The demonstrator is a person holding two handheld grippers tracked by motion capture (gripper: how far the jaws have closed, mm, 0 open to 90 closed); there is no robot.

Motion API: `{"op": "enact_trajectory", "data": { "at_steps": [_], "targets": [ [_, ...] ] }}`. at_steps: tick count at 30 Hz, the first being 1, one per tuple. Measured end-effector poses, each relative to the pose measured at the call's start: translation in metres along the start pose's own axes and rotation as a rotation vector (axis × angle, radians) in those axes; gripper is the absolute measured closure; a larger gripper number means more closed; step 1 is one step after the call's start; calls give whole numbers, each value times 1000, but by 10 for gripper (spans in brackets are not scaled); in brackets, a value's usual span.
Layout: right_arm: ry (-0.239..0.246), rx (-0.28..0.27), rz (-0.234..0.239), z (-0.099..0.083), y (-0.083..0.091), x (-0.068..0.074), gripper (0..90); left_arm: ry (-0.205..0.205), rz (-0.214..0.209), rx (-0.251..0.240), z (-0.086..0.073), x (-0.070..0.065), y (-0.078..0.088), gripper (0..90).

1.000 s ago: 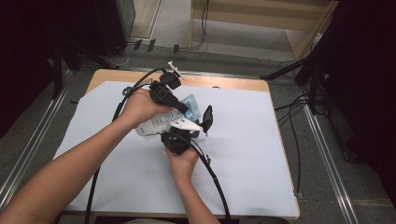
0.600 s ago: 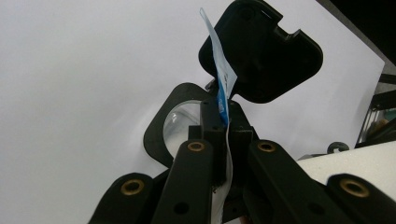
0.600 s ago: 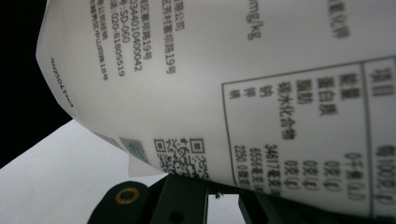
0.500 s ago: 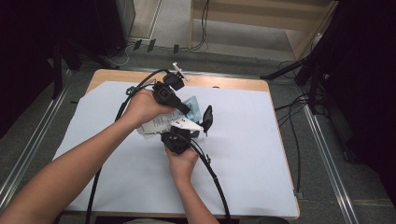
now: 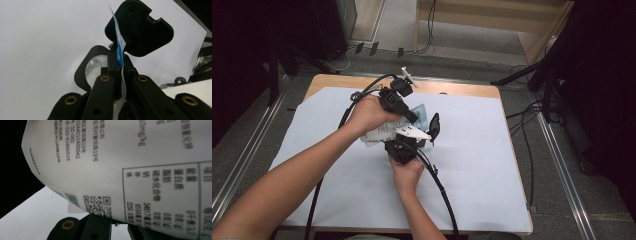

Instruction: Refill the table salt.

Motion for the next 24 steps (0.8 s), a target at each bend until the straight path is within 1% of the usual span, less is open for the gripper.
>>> {"op": "enact_trajectory", "data": {
  "at_steps": [5, 7, 10, 19, 22, 24],
  "targets": [
    [-11, -20, 3, 2, 0, 0, 900, -12, 12, 1, 4, -2, 1, 900],
    [-6, -28, -2, 4, 0, 0, 900, -10, 11, -5, 5, -4, 1, 900],
    [-8, -32, -8, 5, 1, -1, 900, -21, 15, 0, 7, -5, 0, 900],
    [-18, -41, -20, 7, 1, -1, 900, -22, 12, -1, 10, -6, 0, 900],
    [-13, -43, -32, 8, 2, -1, 900, -25, 9, -2, 10, -6, 0, 900],
    [1, -43, -34, 8, 2, -1, 900, -25, 9, -5, 10, -6, 1, 900]
  ]
}}
Point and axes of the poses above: each handheld gripper's, and its own axes: y roughly backward along the jaws, z roughly out of its top, x roughly to its left, the point moved 3 cm from there along -y, roughly forward along the jaws, and after that the axes turned 15 degrees about -x, right-handed, at the moved point
